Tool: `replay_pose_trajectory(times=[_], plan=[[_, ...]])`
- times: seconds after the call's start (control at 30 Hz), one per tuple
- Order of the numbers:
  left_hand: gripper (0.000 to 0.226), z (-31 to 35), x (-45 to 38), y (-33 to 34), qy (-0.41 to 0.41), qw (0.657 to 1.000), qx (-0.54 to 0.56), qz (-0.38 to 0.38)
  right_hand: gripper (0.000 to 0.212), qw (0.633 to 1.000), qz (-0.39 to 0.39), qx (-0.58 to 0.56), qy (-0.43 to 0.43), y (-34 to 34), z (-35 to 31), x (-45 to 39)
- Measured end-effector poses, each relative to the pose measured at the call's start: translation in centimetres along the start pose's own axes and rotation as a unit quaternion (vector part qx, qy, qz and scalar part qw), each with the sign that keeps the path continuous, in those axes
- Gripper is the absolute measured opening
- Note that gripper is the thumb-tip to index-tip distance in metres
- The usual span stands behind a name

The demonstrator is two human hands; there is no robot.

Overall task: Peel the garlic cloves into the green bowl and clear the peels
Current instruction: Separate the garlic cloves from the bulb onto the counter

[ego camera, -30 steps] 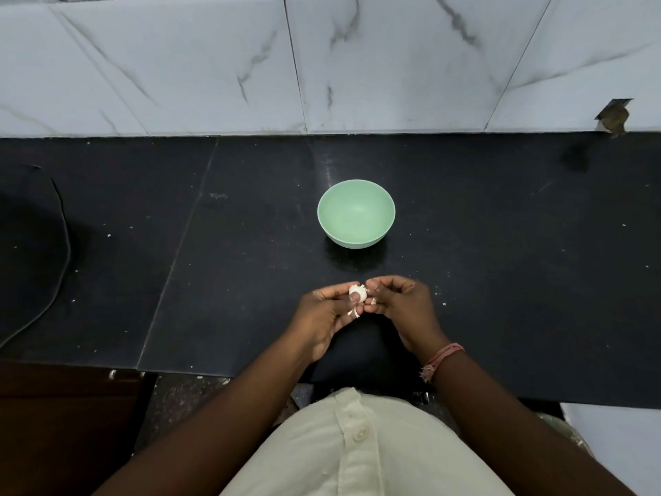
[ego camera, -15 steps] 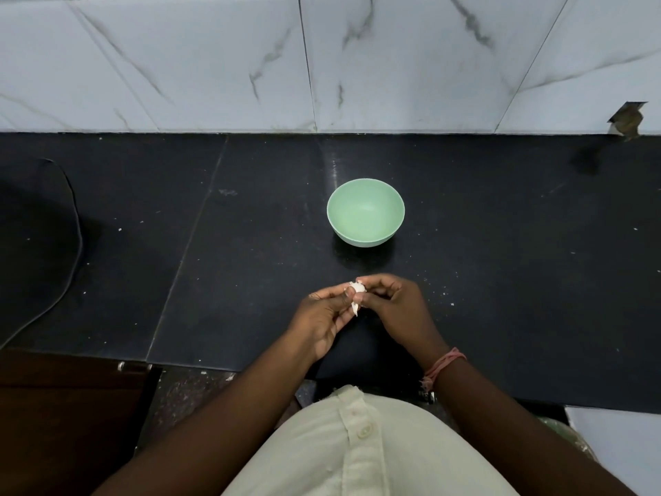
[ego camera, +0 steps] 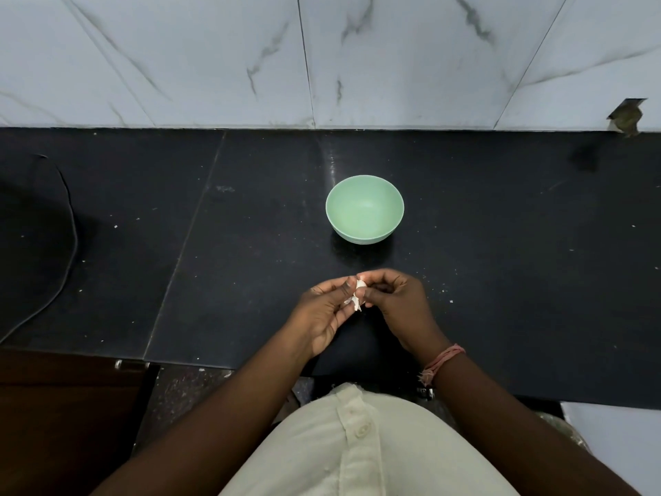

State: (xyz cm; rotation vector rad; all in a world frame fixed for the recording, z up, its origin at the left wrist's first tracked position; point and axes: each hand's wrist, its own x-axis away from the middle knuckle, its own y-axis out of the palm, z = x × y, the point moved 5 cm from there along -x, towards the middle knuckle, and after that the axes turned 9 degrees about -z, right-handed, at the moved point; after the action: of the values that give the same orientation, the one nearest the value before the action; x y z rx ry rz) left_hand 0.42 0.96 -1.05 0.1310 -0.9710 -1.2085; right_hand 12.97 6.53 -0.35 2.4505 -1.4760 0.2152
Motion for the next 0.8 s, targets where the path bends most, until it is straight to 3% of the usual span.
replay_pose_trajectory(times=[0.1,0.2,0.53,0.67,0.8], plan=[[0.032,0.2,-0.2,-0.2,-0.014,1.0,0.019,0.001,0.021,1.0,0.022,-0.009,0.004,0.3,0.2,0.1],[0.015,0.1,-0.3,0.1,-0.01,0.999,0.033,0.01,0.018,0.998,0.046,-0.041,-0.011,0.7,-0.1,0.6],[0.012,0.0,0.2,1.9,0.088,0.994,0.037,0.049,0.026,0.99,0.128,-0.055,-0.036,1.2,-0.4,1.1],[0.011,-0.6,0.4,2.1,0.109,0.99,0.011,0.085,0.027,0.983,0.165,-0.08,-0.001,1.2,0.2,1.1],[0.012,-0.5,0.3,1.8,0.119,0.988,0.026,0.095,0.018,0.988,0.148,-0.032,-0.008,1.0,0.0,0.5]])
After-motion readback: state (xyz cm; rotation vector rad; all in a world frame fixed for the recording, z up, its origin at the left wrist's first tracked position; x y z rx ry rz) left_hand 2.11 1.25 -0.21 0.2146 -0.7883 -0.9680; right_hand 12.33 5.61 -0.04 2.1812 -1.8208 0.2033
